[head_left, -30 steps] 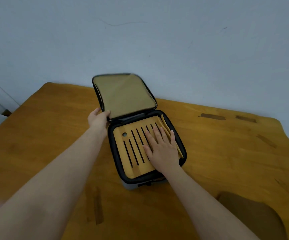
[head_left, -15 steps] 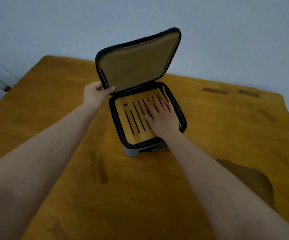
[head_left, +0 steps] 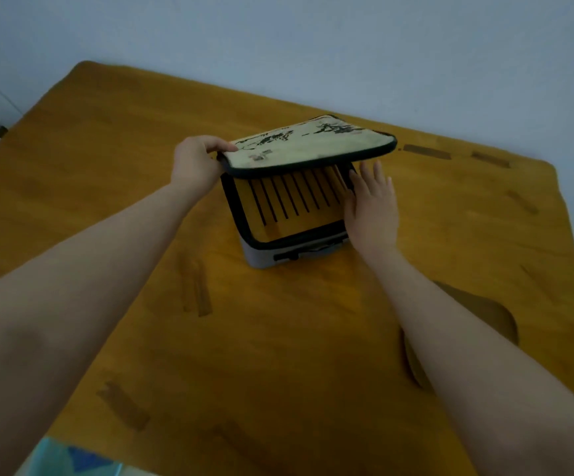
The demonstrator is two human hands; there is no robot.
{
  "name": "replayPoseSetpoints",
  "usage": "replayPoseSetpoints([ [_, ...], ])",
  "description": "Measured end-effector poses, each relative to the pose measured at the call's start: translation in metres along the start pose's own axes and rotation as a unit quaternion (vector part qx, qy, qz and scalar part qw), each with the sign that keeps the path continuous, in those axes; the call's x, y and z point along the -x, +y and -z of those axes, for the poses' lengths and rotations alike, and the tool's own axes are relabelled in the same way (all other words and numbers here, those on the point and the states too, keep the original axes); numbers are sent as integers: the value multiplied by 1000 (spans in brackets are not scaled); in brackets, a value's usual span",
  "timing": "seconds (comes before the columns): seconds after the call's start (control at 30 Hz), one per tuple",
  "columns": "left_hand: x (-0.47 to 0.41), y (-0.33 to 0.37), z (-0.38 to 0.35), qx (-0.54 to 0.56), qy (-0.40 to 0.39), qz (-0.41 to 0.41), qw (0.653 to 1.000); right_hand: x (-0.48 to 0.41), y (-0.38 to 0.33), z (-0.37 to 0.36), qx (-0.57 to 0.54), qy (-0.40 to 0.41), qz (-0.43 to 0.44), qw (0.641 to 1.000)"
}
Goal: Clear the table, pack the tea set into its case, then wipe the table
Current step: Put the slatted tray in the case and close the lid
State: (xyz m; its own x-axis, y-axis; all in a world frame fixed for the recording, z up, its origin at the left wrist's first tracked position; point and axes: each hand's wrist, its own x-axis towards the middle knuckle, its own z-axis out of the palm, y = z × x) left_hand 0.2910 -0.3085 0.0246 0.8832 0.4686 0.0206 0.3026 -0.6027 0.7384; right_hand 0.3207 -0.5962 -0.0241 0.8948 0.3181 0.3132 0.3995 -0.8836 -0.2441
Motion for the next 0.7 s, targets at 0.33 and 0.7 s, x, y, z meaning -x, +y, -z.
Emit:
replayPoseSetpoints([
  [0.33, 6, 1, -2, -33, -10, -18, 999, 8, 32, 22, -51, 22, -120, 991],
  [0.7, 17, -13, -12, -112, -62, -75, 989, -33, -1, 64, -515, -94, -334, 784],
])
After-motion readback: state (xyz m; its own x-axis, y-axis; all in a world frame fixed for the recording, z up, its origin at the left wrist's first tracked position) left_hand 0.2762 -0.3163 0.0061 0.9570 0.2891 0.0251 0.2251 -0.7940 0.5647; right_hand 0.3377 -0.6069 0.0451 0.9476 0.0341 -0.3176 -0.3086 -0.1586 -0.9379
